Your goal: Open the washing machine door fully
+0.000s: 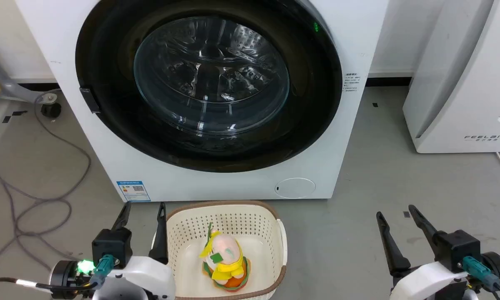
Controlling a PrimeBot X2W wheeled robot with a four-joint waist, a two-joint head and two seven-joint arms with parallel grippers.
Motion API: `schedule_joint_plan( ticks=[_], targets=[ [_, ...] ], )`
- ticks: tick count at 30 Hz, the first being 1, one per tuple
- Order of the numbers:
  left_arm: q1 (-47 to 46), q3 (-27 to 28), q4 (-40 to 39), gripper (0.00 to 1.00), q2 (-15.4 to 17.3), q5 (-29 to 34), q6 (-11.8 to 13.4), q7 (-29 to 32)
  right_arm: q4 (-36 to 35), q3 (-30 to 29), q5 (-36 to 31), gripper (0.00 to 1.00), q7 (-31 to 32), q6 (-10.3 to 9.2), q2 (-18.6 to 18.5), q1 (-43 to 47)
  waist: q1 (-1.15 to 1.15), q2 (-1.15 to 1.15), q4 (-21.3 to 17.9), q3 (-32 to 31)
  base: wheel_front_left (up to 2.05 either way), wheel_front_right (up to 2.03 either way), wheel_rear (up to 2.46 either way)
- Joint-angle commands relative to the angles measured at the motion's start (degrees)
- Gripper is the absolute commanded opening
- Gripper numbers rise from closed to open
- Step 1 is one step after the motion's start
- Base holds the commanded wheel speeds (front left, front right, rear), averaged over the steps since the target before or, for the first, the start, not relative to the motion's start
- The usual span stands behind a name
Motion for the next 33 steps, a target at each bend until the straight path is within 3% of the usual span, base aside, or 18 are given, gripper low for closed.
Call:
schedule_joint_plan(
  ticks=[1, 3, 4, 14, 33],
  targets=[
    [-0.11, -0.29, 0.53, 1.0, 0.01, -0.58, -0.39, -0.62, 0.34, -0.04, 0.51, 1.0, -0.74, 0.0, 0.0, 0.29, 0.0, 0.0, -0.01, -0.01, 0.0, 0.0, 0.0],
    [-0.14, -0.38, 0.66, 1.0, 0.02, -0.65, -0.43, -0.74, 0.45, -0.05, 0.66, 1.0, -0.87, 0.0, 0.0, 0.32, 0.0, 0.0, -0.02, -0.02, 0.0, 0.0, 0.0],
    [-0.16, -0.48, 0.78, 1.0, 0.02, -0.72, -0.47, -0.87, 0.54, -0.05, 0.8, 0.0, -0.99, 0.0, 0.0, 0.35, 0.0, 0.0, -0.03, -0.02, 0.0, 0.0, 0.0],
    [-0.44, -1.44, 1.88, 1.0, 0.12, -1.29, -0.85, -2.08, 1.35, 0.0, 4.2, 0.0, -2.19, 0.01, 0.0, 0.49, 0.0, 0.0, -0.09, -0.01, 0.0, 0.0, 0.0],
    [-1.27, -3.07, 3.64, 1.0, 0.34, -2.74, -1.85, -4.36, 2.16, -0.96, 38.07, 0.0, -4.46, 0.01, 0.0, -2.3, 0.0, 0.0, -0.36, 0.83, 0.0, 0.0, 0.0]
  ],
)
